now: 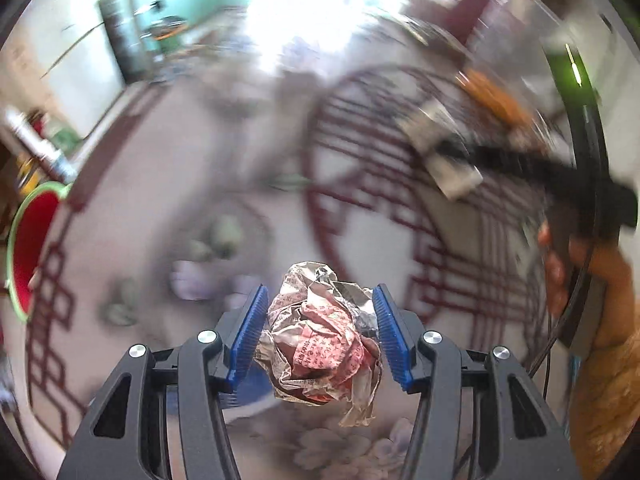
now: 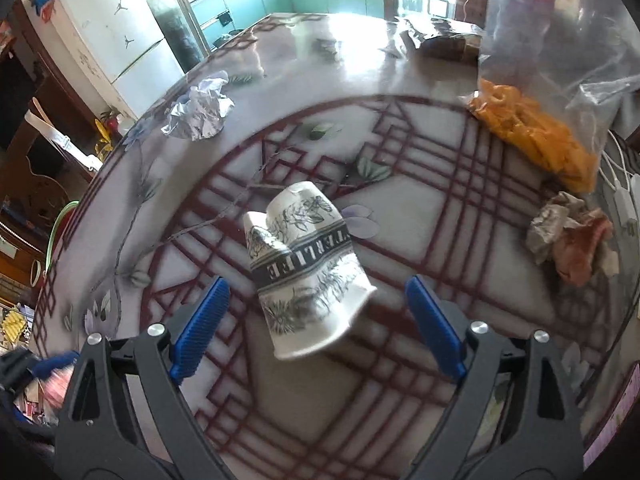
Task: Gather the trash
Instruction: 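Grasp the crumpled foil wad with the left tool while the right tool grasps the paper cup, then carry the foil wad over the bucket with the left tool while the right tool carries the paper cup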
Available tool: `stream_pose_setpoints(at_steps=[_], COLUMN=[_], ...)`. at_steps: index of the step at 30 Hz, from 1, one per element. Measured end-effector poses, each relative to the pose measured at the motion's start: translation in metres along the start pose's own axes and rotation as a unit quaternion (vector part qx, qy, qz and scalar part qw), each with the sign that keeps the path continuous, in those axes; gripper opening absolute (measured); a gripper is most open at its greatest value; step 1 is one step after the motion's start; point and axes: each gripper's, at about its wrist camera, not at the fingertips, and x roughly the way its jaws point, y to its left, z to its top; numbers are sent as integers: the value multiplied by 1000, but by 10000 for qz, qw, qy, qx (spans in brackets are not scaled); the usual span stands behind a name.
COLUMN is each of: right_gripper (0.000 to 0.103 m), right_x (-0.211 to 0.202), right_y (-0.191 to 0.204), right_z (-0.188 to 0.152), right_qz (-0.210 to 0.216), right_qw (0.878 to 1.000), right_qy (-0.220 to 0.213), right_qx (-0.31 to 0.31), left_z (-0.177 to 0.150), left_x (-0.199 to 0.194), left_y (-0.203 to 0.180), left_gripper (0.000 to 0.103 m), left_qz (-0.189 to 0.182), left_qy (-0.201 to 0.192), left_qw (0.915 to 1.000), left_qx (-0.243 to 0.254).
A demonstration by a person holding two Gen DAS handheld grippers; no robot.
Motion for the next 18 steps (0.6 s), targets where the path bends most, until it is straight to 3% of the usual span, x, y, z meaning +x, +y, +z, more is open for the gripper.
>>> stream_pose_setpoints(at_steps=[6,11,15,18], right_gripper=[90,89,68,66], right_x=[7,13,20,23], right_y=[0,-3,-8,-12], right_z=[1,-2,-3,-5], right_qz=[91,255,392,526], right_qw=[9999,9996,9990,9984], right_qy=[60,124,200,224], right_qx=[-68,-35,-15,-4], left_z=[23,39,44,47], left_x=[-9,6,15,21], left_y=[5,-11,-20,-22], left_gripper=[52,52,52,52], left_qz=[231,289,308,317], left_qy=[-292,-235,-190,-145], left_qw=[9987,9986,9988,9988], left_qx=[-360,-380,-320,-339])
